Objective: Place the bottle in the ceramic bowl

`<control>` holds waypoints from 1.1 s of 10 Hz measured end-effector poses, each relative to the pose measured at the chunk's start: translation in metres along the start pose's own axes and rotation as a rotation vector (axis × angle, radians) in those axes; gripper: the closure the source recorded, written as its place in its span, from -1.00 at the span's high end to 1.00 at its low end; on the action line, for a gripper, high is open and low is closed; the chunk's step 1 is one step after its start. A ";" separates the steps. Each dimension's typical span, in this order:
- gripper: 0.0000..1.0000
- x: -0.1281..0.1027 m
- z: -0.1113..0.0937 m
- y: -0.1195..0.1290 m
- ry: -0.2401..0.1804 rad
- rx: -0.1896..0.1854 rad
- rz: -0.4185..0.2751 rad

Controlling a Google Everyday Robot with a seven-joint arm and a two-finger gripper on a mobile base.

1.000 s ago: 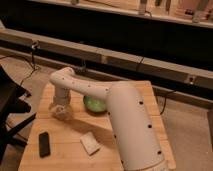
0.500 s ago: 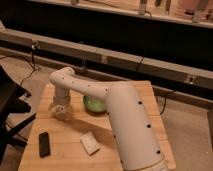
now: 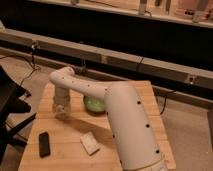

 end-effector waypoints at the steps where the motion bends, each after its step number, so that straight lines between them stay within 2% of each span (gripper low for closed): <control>1: -0.02 -0.001 0.000 0.000 0.000 -0.002 -0.002; 4: -0.65 -0.006 -0.014 -0.003 0.006 0.010 -0.003; 6: -0.94 -0.007 -0.015 -0.002 0.004 0.010 -0.003; 9: -0.98 -0.011 -0.025 -0.004 0.004 0.013 -0.010; 11: -0.98 -0.012 -0.043 -0.003 0.008 0.021 -0.007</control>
